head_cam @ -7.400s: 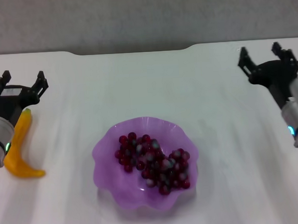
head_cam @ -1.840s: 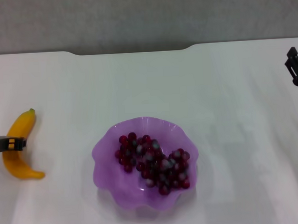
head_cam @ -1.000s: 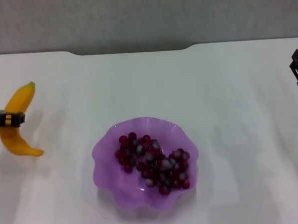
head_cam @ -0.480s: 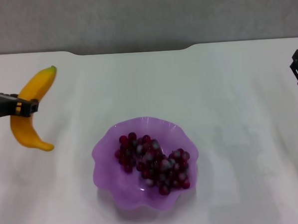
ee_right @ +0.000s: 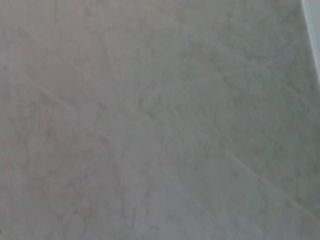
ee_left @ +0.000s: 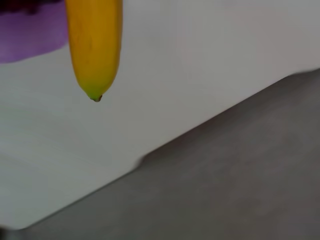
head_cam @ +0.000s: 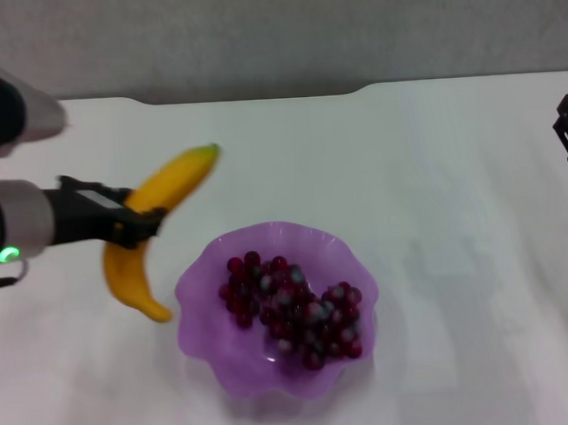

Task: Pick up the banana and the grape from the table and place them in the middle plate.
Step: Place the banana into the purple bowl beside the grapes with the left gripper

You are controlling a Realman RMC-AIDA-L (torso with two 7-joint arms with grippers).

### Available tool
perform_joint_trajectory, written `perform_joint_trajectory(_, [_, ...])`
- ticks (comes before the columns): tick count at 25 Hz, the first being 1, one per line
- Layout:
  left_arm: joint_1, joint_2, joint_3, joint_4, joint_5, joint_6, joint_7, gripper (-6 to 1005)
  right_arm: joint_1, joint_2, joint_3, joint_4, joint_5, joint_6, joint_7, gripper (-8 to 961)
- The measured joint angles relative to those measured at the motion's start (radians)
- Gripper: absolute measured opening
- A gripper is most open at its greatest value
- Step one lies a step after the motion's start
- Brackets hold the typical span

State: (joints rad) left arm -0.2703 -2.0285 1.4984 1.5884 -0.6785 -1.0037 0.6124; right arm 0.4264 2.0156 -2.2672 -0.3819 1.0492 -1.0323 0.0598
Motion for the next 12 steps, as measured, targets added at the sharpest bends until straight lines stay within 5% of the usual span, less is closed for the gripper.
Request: perform_joint_trajectory(12, [-0.052,-0.002,0.145,-0.085,-0.043,0.032,0.051,461,0.001,0.0,-0.003,0.0,0.0,0.0,0.0,724])
